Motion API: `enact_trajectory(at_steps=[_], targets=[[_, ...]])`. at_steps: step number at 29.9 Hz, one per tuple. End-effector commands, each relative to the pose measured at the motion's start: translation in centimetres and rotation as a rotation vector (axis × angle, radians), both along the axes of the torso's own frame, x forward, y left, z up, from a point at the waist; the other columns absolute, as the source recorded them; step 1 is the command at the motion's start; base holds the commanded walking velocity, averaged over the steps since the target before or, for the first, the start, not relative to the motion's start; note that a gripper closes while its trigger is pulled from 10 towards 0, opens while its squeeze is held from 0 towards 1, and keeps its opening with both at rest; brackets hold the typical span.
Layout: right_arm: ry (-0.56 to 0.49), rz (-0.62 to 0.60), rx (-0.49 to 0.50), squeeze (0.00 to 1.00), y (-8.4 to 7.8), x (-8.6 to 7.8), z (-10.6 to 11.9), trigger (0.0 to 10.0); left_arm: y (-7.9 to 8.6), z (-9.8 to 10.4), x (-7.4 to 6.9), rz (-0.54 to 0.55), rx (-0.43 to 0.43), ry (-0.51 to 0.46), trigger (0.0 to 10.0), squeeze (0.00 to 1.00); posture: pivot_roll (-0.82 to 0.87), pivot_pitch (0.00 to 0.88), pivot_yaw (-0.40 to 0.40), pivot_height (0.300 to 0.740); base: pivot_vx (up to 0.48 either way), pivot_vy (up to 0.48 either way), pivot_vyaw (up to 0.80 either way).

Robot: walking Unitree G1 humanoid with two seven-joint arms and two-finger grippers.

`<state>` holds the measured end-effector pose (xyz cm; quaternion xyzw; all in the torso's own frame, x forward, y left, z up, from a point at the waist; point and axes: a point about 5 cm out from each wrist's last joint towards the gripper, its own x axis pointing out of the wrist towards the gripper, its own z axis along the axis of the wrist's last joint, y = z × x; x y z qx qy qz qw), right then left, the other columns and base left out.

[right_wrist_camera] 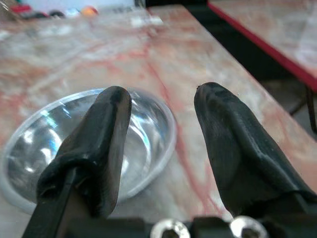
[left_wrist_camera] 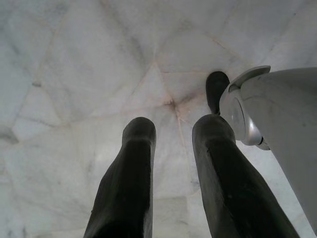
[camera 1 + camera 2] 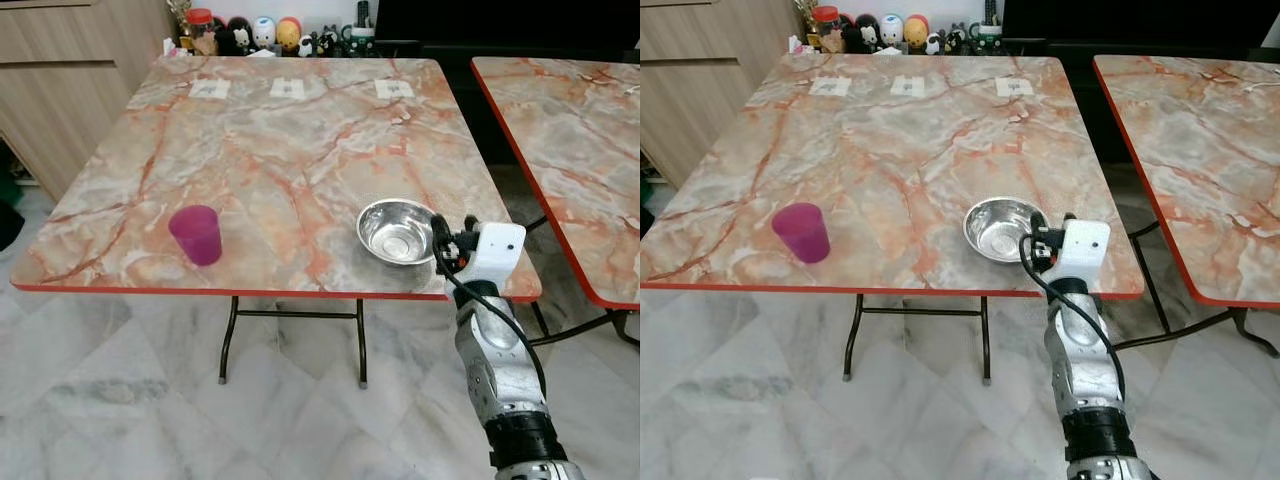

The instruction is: Setting the table

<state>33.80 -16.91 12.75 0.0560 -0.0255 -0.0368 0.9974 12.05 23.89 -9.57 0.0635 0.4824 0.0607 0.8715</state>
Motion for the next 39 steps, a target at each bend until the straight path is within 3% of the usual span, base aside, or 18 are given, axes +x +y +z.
enact_trajectory(at_steps=[1,4,6,13,19,27,32,34,39], targets=[[0.015,-0.025,0.029,0.00,-0.5,0.4,0.3,10.0,-0.2,-0.3,-0.7,-0.012,-0.004,0.032,10.0,0.00,0.00,0.095,0.001,0.740,0.319,0.000,0.00],[0.020,-0.029,0.014,0.00,-0.6,0.5,0.3,10.0,-1.6,0.7,2.9,-0.046,-0.013,-0.078,10.0,0.00,0.00,0.101,-0.003,0.740,0.325,0.000,0.00],[0.017,-0.024,0.011,0.00,-0.4,0.4,0.3,10.0,-2.1,1.0,3.9,-0.053,-0.015,-0.110,10.0,0.00,0.00,0.105,-0.003,0.740,0.337,0.000,0.00],[0.010,-0.031,0.011,0.00,-0.4,0.2,0.2,10.0,-2.1,1.1,4.0,-0.049,-0.015,-0.112,10.0,0.00,0.00,0.118,-0.002,0.740,0.352,0.000,0.00],[-0.025,-0.087,0.006,0.00,-1.2,-0.6,0.4,10.0,-2.1,1.0,4.0,-0.050,-0.003,-0.106,10.0,0.00,0.00,0.126,-0.005,0.740,0.000,0.000,0.00],[-0.090,-0.164,0.023,0.00,-2.6,-3.2,1.0,10.0,-2.1,1.0,3.9,-0.054,-0.002,-0.100,10.0,0.00,-0.01,0.136,-0.007,0.740,0.000,0.000,0.00],[-0.076,-0.150,-0.002,0.00,-3.0,-4.5,1.2,10.0,-2.0,1.0,3.9,-0.056,0.001,-0.100,10.0,0.00,-0.01,0.136,-0.009,0.740,0.000,0.000,0.00],[-0.058,-0.181,-0.015,0.00,-3.8,-5.5,1.4,10.0,-2.0,1.0,3.9,-0.056,0.004,-0.100,10.0,0.00,-0.02,0.136,-0.011,0.740,0.000,0.000,0.00],[0.061,-0.182,-0.065,0.00,-5.0,-6.8,0.8,10.0,-1.9,1.0,4.0,-0.062,0.006,-0.097,10.0,0.00,-0.03,0.138,-0.008,0.740,0.000,0.000,0.00]])
